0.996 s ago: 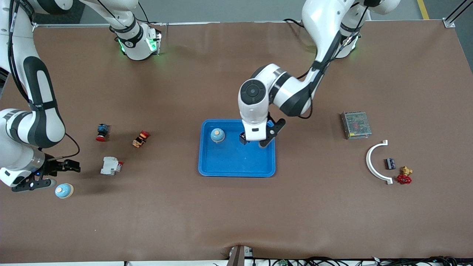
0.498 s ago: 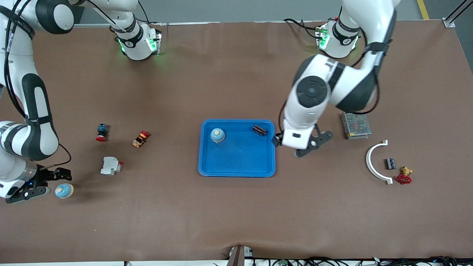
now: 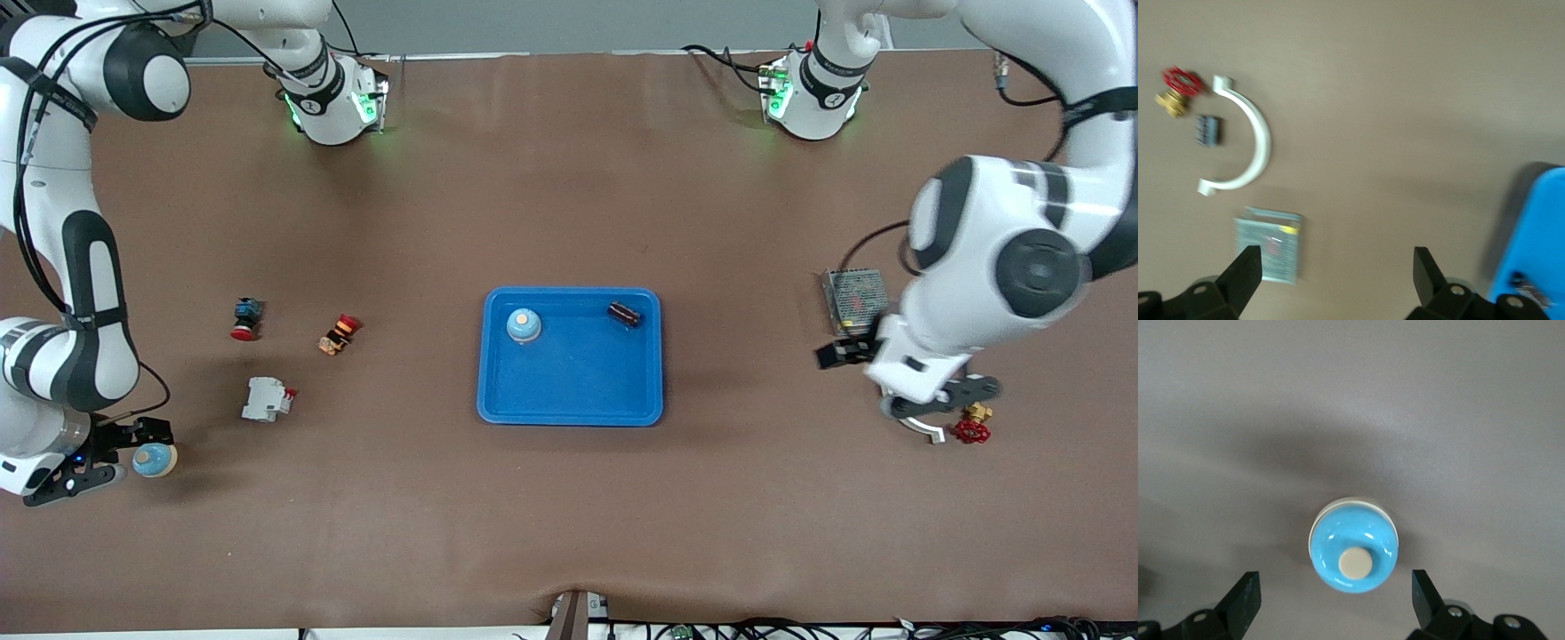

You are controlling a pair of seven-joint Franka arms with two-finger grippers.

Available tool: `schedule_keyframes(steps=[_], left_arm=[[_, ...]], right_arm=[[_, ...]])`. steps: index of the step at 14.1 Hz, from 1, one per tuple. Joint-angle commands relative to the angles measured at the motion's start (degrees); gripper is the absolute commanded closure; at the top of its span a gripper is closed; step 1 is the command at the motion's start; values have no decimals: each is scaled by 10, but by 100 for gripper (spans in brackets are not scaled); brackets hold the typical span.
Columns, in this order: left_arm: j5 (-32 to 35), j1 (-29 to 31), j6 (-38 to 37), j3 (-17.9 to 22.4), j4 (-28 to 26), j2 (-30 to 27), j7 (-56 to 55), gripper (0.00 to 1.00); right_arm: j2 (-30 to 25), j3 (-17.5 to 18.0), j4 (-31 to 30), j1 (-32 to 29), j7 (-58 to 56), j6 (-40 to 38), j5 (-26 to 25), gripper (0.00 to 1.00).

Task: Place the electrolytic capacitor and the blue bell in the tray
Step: 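Reach the left gripper to second capacitor while the right gripper descends on bell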

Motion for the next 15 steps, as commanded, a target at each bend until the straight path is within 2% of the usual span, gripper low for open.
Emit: schedule_keyframes(steps=[1, 3, 6, 8, 15], left_arm=[[10, 70, 7, -7, -19, -9, 116, 0], [11, 111, 23, -7, -37, -7, 187, 0], [35, 147, 145, -7, -116, -7, 220, 0], [35, 164, 218, -6, -142, 9, 220, 0], [90, 192, 315, -6, -140, 88, 229, 0]], right_arm=[[50, 10, 64, -11, -21, -14, -5, 0], [65, 10, 81, -12, -29, -16, -4, 0], [72, 11, 85, -12, -33, -14, -4, 0], [76, 11, 91, -13, -43, -14, -3, 0], [82, 12, 92, -19, -69, -5, -2, 0]])
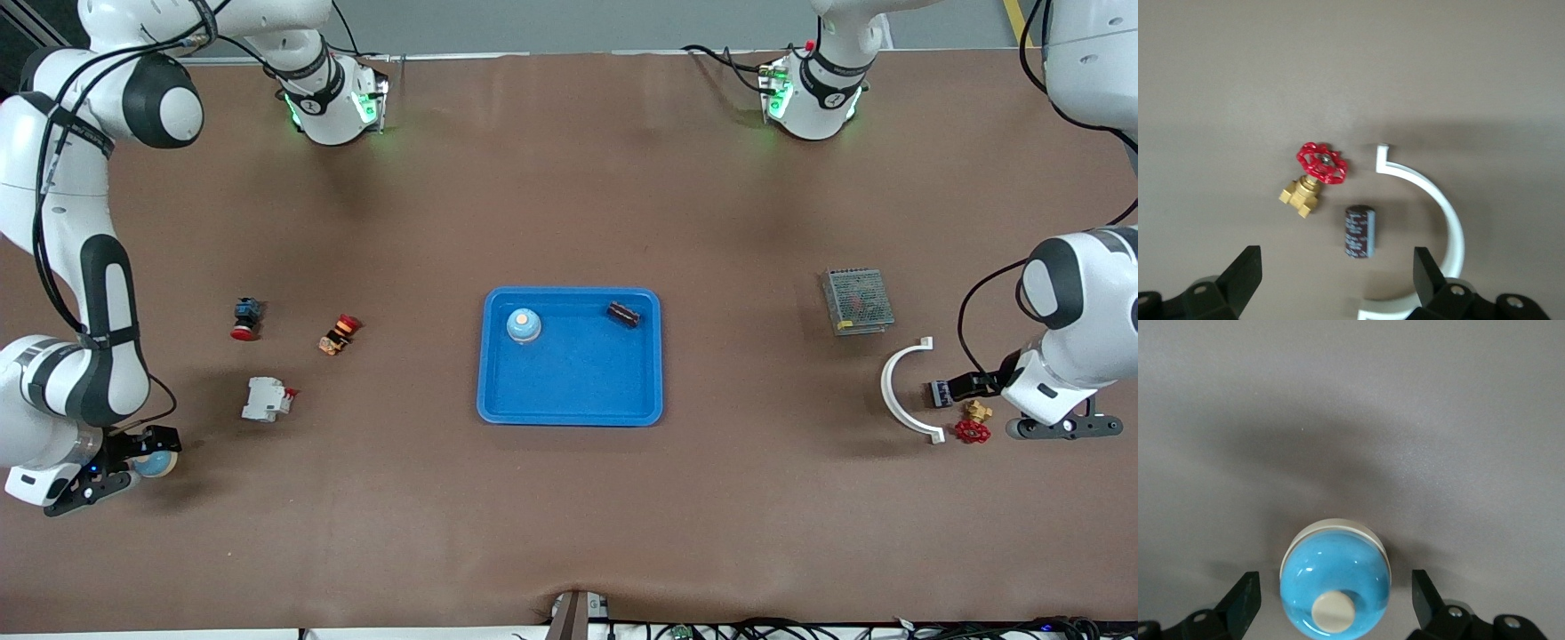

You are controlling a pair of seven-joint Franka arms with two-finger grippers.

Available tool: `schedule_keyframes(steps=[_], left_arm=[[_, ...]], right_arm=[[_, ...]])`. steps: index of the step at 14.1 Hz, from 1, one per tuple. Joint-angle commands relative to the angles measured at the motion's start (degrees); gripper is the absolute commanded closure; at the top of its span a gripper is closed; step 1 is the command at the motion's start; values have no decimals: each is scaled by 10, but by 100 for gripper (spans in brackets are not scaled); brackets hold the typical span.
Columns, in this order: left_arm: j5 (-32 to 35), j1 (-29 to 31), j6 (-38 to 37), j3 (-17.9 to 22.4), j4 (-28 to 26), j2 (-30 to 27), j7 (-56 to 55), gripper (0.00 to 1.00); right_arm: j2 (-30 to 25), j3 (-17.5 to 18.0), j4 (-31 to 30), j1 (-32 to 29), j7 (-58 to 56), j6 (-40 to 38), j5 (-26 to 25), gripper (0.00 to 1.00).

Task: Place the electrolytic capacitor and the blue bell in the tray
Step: 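Reach the left gripper to second capacitor while the right gripper descends on bell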

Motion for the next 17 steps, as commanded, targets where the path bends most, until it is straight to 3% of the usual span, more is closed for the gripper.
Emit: schedule_keyframes(steps=[1, 14, 16, 17], left_arm=[[18, 7, 21, -8, 1, 24, 11, 0], [-25, 18, 39, -10, -7, 69, 2, 0], [-25, 18, 40, -10, -9, 69, -2, 0], [-25, 18, 40, -10, -9, 70, -5, 0]], right_arm=[[19, 12, 28, -14, -15, -1, -2, 0], [21, 14, 28, -9, -10, 21, 2, 0], [21, 14, 28, -8, -11, 22, 2, 18], [21, 13, 28, -8, -13, 22, 2, 35]])
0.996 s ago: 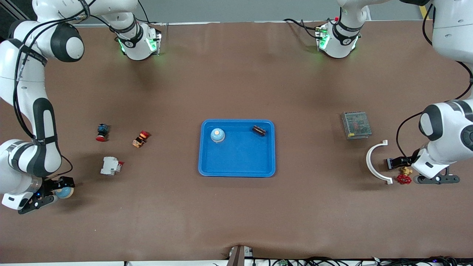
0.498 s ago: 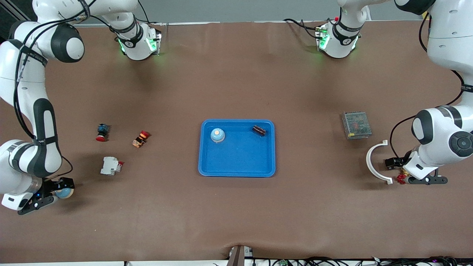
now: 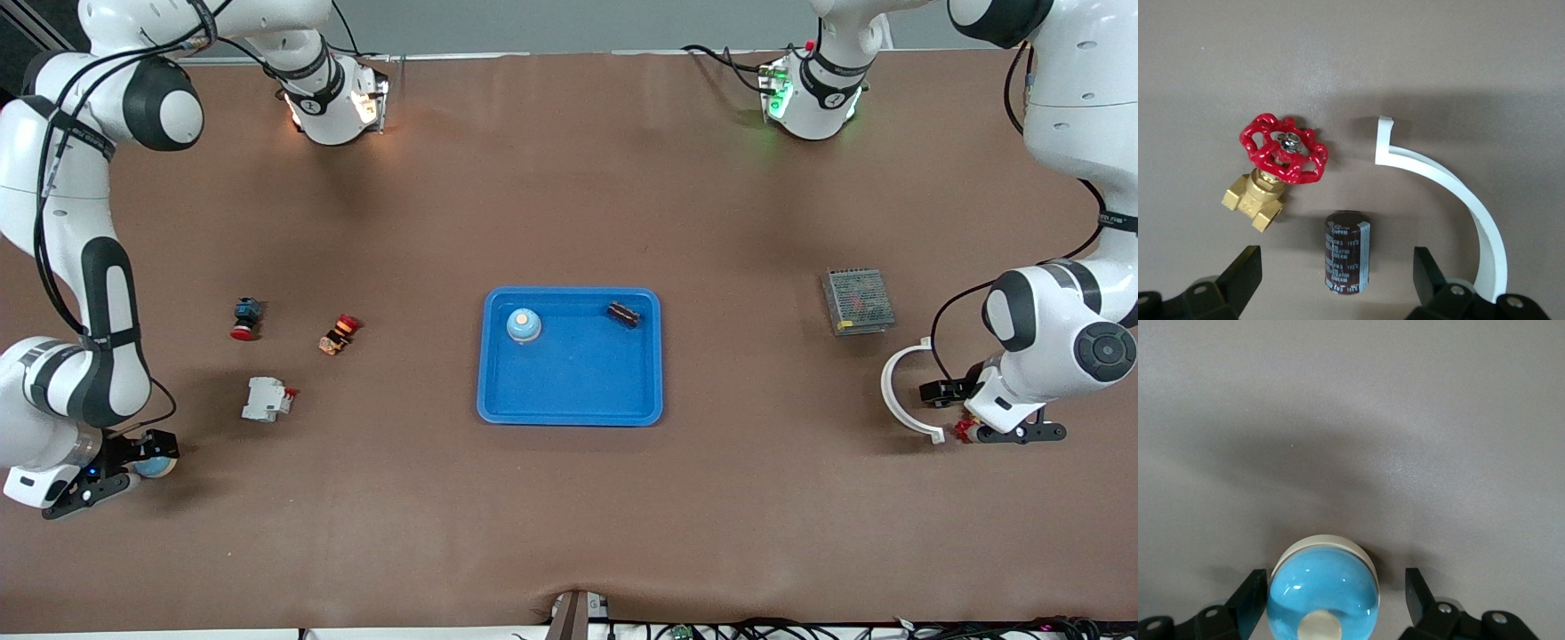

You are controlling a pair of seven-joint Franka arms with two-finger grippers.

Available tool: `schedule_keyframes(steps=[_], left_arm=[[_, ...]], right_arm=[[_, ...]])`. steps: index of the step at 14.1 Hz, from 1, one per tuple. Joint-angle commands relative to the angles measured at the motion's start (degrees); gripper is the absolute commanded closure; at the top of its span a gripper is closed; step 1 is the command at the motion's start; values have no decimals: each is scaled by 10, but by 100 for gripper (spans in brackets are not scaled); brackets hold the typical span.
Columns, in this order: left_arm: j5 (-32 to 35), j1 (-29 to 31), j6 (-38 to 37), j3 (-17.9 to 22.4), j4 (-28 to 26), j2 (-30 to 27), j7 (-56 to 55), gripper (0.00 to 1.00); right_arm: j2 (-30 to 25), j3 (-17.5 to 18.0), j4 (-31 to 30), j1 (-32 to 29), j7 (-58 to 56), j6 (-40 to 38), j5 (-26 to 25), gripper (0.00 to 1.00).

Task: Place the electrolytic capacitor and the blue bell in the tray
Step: 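Grasp the capacitor with the left gripper while the right gripper lifts bell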

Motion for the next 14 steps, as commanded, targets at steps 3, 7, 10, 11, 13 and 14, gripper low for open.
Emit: schedule_keyframes(steps=[3, 7, 10, 11, 13, 14], left_arm=[[-8, 6, 23, -7, -15, 5, -23, 0], [-8, 9, 67, -6, -33, 12, -23, 0], [-8, 8, 67, -7, -32, 12, -23, 0], [-8, 8, 67, -7, -32, 12, -23, 0], [-8, 8, 67, -7, -31, 12, -23, 5], [-8, 7, 67, -7, -31, 11, -23, 22]], right_arm=[[14, 6, 20, -4, -9, -2, 1, 100], [11, 7, 21, -4, -4, -11, 2, 100], [3, 11, 21, -2, 18, -46, 3, 100], [-1, 12, 21, 1, 35, -61, 3, 100], [-15, 9, 21, 19, 87, -84, 2, 100], [-22, 9, 21, 30, 119, -103, 2, 100]])
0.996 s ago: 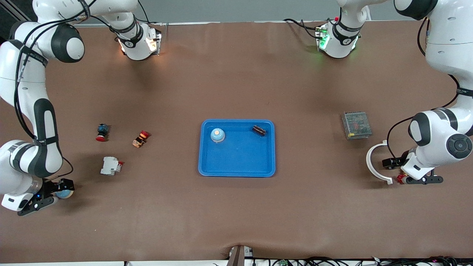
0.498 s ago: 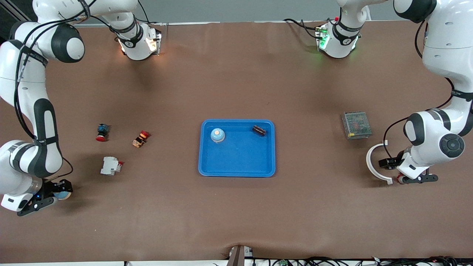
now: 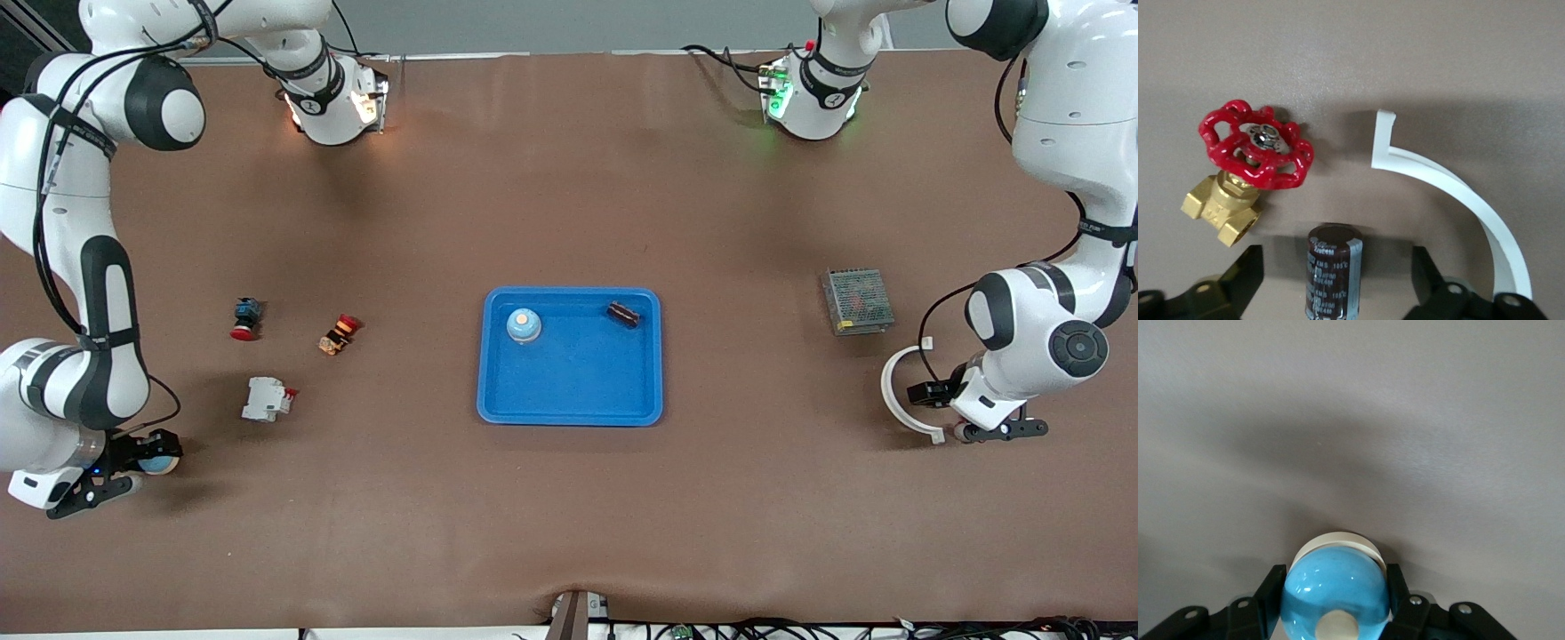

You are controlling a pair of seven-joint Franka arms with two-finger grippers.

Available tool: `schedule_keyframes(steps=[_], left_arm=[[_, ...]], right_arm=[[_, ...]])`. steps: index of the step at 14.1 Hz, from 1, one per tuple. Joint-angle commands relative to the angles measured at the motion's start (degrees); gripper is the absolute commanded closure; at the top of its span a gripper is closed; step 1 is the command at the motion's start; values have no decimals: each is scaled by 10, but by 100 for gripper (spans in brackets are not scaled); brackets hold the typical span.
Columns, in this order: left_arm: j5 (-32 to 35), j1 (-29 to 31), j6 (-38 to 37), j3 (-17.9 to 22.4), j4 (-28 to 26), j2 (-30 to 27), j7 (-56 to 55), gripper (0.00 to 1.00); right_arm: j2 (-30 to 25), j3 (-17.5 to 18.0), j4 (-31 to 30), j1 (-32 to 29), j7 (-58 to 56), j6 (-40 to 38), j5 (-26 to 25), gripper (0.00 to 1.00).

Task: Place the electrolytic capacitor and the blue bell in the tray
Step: 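Grasp the capacitor with the left gripper while the right gripper lifts bell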

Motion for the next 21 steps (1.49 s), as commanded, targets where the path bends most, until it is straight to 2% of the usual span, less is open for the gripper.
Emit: schedule_keyframes(steps=[1, 2, 5, 7, 12, 15, 19, 21], left_arm=[[-7, 3, 7, -6, -5, -7, -1, 36], [-7, 3, 7, -6, -5, -7, -1, 50], [-7, 1, 6, -6, -5, -7, -1, 71], [-6, 1, 6, -6, -6, -9, -1, 90], [-7, -8, -4, -7, -5, -26, -12, 92], [-7, -8, -57, -8, 15, -42, -12, 92], [-8, -9, -190, -28, 103, -49, -21, 92], [-16, -12, -244, -46, 145, -50, -63, 92]], right_arm=[[-26, 1, 1, 28, 86, -50, 3, 100], [-34, 1, 1, 43, 119, -67, 2, 100], [-51, 2, 0, 78, 207, -96, 3, 100], [-65, 1, -3, 108, 279, -108, 5, 100], [-98, 2, -5, 201, 542, -149, 8, 100], [-102, 2, -5, 260, 691, -146, 7, 100], [-100, 1, -5, 339, 878, -128, 2, 100], [-98, 1, -5, 366, 949, -105, 3, 100]])
